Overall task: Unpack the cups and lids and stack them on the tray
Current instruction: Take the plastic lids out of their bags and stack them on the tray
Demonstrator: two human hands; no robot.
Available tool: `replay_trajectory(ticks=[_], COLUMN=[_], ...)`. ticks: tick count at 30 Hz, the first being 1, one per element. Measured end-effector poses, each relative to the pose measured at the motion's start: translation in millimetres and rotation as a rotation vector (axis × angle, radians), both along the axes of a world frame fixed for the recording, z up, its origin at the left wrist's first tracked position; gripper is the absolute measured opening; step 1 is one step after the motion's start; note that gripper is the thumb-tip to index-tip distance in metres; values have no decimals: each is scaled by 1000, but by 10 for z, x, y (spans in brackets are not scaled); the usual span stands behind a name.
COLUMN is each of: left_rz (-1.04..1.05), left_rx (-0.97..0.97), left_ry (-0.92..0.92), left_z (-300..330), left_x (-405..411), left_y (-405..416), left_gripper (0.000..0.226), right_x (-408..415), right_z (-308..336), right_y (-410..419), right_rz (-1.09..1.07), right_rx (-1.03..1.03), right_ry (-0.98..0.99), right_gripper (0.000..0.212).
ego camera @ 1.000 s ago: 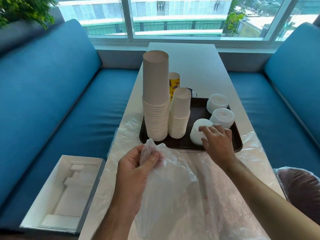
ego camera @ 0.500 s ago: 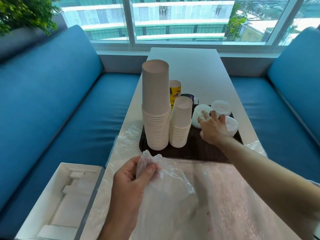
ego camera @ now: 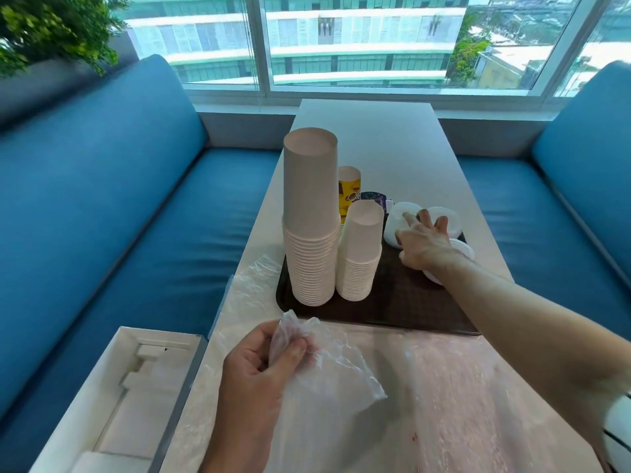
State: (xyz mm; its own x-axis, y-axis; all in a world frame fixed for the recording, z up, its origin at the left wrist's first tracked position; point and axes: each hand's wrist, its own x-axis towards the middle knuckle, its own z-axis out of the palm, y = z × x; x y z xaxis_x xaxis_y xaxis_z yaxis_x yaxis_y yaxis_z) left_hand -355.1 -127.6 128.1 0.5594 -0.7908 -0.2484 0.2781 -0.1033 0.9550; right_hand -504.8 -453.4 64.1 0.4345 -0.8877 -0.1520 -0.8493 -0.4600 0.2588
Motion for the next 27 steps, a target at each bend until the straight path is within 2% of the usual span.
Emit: replay_trajectory(ticks=[2, 5, 8, 10, 13, 17, 21, 23, 25, 27], left_rz=[6, 33, 73, 72, 92, 128, 125, 128, 110, 82], left_rx=[13, 43, 16, -26, -143, -241, -372, -453, -496, -541], left_ry=[0, 9, 80, 136, 307, 474, 615, 687, 726, 750], left_z=[13, 44, 98, 165, 263, 302, 248, 221, 205, 195], left_x=[3, 26, 61, 71, 89, 127, 195, 238, 283, 312], left_y=[15, 22, 12, -13, -66, -144, -235, -281, -326, -354], left_gripper=[12, 33, 40, 44, 54, 56, 45, 40, 37, 31], right_x=[9, -28, -108, -151, -179, -206, -145, -129, -119, -55], right_z=[29, 59, 87, 142, 287, 362, 241, 136, 76, 86], right_y=[-3, 46, 280, 572, 1125, 1790, 2201, 2415, 2614, 2741], right_rz=[-2, -21, -98, -174, -249, -331, -710, -717, -620, -605], right_rx=[21, 5, -61, -23, 294, 804, 1410, 1704, 1923, 1965], right_ry=[-24, -195, -529, -811, -1228, -1479, -1584, -1599, -1697, -1853], right_gripper=[28, 26, 20, 16, 19, 12, 46, 63, 76, 80])
